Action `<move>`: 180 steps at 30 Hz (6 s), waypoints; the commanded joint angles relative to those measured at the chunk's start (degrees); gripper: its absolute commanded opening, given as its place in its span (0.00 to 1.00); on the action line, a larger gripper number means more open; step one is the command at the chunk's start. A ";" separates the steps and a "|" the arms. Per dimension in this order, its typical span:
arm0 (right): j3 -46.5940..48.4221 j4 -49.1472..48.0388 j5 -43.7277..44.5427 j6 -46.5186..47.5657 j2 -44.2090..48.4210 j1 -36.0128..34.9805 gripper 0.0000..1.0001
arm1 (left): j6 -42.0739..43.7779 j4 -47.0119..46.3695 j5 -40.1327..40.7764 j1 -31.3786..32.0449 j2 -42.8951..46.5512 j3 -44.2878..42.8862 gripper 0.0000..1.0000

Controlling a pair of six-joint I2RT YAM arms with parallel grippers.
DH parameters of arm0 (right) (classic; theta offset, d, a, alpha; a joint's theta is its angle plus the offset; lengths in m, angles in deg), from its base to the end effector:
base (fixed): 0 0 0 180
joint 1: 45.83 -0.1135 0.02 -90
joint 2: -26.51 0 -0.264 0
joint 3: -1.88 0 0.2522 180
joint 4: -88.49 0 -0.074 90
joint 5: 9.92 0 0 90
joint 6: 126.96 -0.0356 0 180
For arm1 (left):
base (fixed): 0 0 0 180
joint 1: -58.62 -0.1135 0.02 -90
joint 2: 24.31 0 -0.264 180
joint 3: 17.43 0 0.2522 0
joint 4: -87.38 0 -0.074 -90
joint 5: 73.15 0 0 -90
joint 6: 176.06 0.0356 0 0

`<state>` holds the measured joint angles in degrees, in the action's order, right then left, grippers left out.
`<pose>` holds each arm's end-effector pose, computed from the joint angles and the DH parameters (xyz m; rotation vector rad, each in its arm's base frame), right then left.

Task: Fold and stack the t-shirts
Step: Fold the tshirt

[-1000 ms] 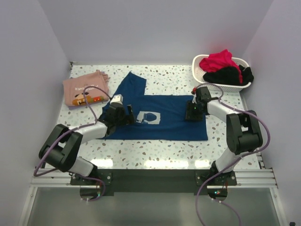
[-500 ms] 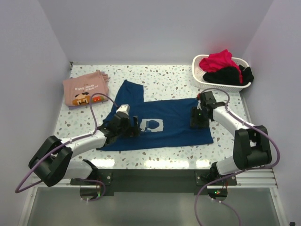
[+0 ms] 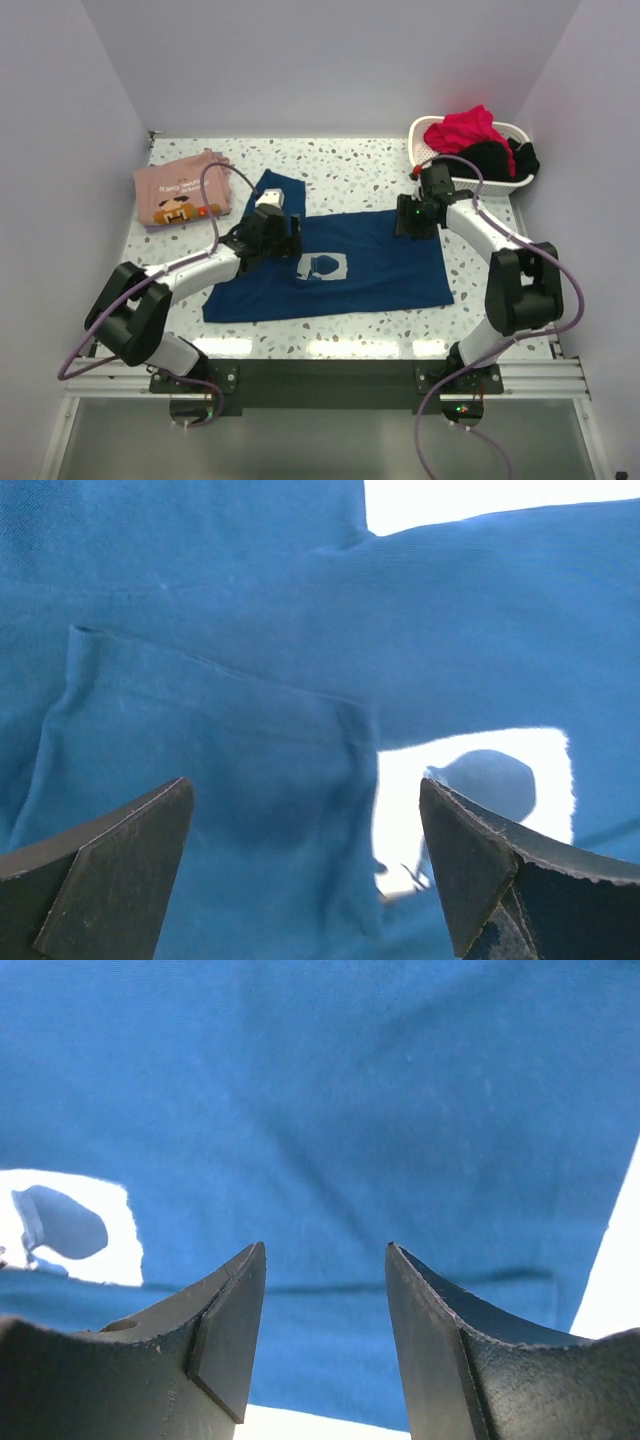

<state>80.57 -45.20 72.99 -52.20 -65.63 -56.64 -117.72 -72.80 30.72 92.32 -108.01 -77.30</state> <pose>0.3235 0.0662 0.2242 0.0578 2.6365 0.3197 0.2546 -0.1595 0.1991 -0.0795 2.3225 -0.2988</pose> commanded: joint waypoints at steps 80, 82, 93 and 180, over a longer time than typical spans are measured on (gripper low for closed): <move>7.41 -5.30 -1.52 2.06 -11.57 19.07 0.59 | 12.94 6.06 -9.83 -11.19 -9.55 -25.79 1.00; 5.92 -7.06 -1.52 1.97 -11.66 19.16 0.55 | 13.20 6.15 -9.39 -11.37 -9.20 -25.52 1.00; -0.41 -14.01 0.33 2.15 -10.52 18.63 0.49 | 13.55 5.98 -9.47 -11.37 -7.88 -24.29 1.00; -1.64 -12.43 -1.34 1.18 -10.96 19.42 0.32 | 13.29 7.03 -9.56 -12.77 -6.03 -19.90 1.00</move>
<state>78.05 -54.97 74.32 -50.24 -75.68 -37.25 -104.92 -65.45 21.45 80.10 -115.46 -96.86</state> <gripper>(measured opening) 0.317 0.997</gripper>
